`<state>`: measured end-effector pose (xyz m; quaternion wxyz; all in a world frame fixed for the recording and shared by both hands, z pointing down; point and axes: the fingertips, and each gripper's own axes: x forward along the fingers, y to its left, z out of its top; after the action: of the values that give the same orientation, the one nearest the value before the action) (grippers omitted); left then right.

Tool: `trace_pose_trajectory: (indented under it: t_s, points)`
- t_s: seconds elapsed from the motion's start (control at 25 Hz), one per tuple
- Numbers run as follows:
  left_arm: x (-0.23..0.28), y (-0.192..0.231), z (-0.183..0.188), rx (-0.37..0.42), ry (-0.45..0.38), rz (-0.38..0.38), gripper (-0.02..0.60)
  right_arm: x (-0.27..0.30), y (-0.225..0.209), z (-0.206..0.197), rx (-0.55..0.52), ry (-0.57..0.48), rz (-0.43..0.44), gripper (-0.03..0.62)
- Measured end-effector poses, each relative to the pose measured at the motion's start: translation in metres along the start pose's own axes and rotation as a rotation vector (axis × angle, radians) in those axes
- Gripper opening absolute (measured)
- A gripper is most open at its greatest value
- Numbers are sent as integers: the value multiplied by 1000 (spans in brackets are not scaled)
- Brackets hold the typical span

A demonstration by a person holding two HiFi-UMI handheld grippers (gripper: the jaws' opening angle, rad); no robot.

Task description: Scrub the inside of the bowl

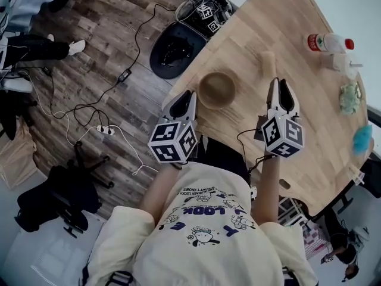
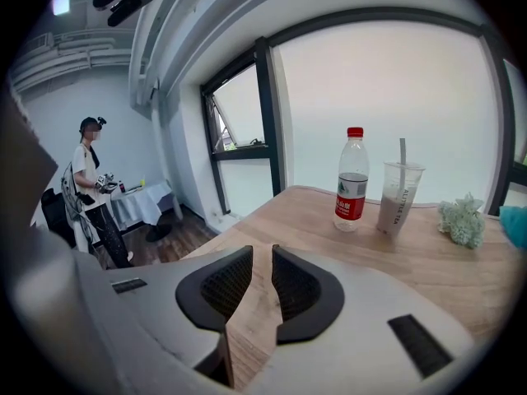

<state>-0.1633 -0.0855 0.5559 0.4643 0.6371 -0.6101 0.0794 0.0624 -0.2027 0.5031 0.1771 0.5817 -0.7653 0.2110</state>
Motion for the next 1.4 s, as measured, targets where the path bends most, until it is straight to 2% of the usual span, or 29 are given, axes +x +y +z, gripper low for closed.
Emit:
trace_pose_trajectory:
  t_s: [0.12, 0.2, 1.08, 1.12, 1.2, 1.4]
  points:
    - [3, -1, -6, -12, 16, 5, 76, 6, -2, -4, -11, 12, 9, 82]
    - [7, -2, -10, -26, 24, 6, 104, 10, -3, -3, -23, 11, 15, 86]
    - [30, 1, -22, -46, 71, 70, 104, 37, -3, -17, -56, 59, 86, 109]
    - [30, 2, -22, -49, 72, 72, 102, 38, -2, -17, -57, 61, 88, 109]
    - [31, 1, -21, -48, 69, 78, 53, 40, -2, -18, -57, 64, 92, 109]
    - [31, 0, -20, -9, 74, 96, 46, 43, -3, -19, -60, 73, 100, 109]
